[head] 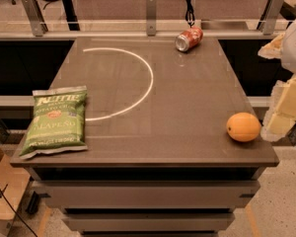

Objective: Move orange near green jalapeno chip bag

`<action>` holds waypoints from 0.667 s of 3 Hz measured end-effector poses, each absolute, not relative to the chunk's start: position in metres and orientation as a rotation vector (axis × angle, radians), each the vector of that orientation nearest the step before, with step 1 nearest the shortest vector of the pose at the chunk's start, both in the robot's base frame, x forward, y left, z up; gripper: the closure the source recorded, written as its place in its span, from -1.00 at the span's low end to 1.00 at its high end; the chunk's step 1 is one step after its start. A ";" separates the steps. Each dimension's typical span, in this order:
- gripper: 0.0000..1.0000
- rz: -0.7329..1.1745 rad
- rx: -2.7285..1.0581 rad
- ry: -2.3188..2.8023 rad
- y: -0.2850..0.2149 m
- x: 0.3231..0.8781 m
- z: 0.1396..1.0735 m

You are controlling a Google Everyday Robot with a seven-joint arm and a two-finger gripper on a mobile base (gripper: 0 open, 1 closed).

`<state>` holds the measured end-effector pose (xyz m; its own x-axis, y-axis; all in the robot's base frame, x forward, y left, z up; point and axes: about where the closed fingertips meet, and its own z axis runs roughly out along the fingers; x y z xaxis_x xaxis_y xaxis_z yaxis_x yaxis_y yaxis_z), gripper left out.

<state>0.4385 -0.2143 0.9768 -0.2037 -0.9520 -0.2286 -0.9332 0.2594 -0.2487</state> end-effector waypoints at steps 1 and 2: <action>-1.00 0.042 -1.711 2.137 -0.207 0.440 0.969; -1.00 0.208 -1.700 2.040 -0.190 0.445 0.947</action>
Offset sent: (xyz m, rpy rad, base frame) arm 0.0113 0.0418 -0.0569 0.4062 0.0355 0.1686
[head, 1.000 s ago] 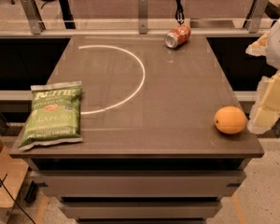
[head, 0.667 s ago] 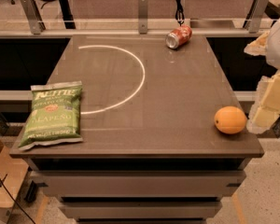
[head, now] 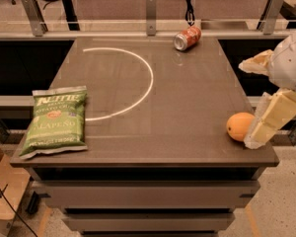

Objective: Move orange near green jalapeno chip bag

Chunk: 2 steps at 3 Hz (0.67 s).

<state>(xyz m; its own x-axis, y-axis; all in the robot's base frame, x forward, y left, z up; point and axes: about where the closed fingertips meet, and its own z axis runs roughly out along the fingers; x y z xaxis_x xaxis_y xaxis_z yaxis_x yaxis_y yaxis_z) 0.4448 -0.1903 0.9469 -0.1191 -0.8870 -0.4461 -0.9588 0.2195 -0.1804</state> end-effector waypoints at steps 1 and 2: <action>-1.00 0.293 -1.677 2.003 -0.184 0.454 0.925; -1.00 0.333 -1.638 2.007 -0.186 0.463 0.904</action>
Offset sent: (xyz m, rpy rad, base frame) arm 0.0302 -0.0034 -0.0662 0.1540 0.0333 -0.0286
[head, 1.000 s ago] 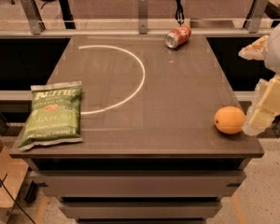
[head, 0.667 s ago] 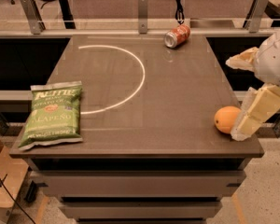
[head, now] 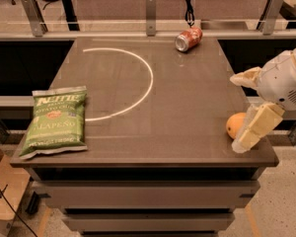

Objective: Move orange near green jalapeno chip bag

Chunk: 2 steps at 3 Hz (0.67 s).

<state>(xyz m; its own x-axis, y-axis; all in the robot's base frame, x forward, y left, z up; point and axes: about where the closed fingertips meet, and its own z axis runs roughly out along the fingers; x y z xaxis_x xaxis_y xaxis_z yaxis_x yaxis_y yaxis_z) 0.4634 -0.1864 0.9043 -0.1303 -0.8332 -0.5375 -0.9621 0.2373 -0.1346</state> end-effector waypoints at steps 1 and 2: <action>-1.00 0.336 -1.614 2.041 -0.193 0.472 0.886; -1.00 0.330 -1.596 2.085 -0.199 0.477 0.871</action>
Offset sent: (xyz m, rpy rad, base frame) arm 0.0193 -0.0245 -0.0526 -0.0372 0.0691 -0.0972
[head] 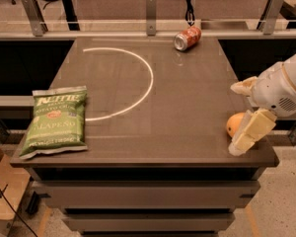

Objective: Move orange near green jalapeno chip bag

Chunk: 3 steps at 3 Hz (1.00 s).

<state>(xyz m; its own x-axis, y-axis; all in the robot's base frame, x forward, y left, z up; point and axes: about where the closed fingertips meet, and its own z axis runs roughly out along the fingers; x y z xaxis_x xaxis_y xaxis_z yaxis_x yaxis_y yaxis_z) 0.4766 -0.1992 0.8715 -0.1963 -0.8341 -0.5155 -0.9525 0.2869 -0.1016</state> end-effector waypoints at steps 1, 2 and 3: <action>-1.00 0.306 -1.583 2.150 -0.208 0.479 0.856; -0.63 0.278 -1.604 2.203 -0.213 0.478 0.843; -0.16 0.253 -1.612 2.245 -0.220 0.479 0.838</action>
Offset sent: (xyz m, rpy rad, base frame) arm 0.0012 -0.0235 -0.0452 -0.1474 0.0953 -0.0613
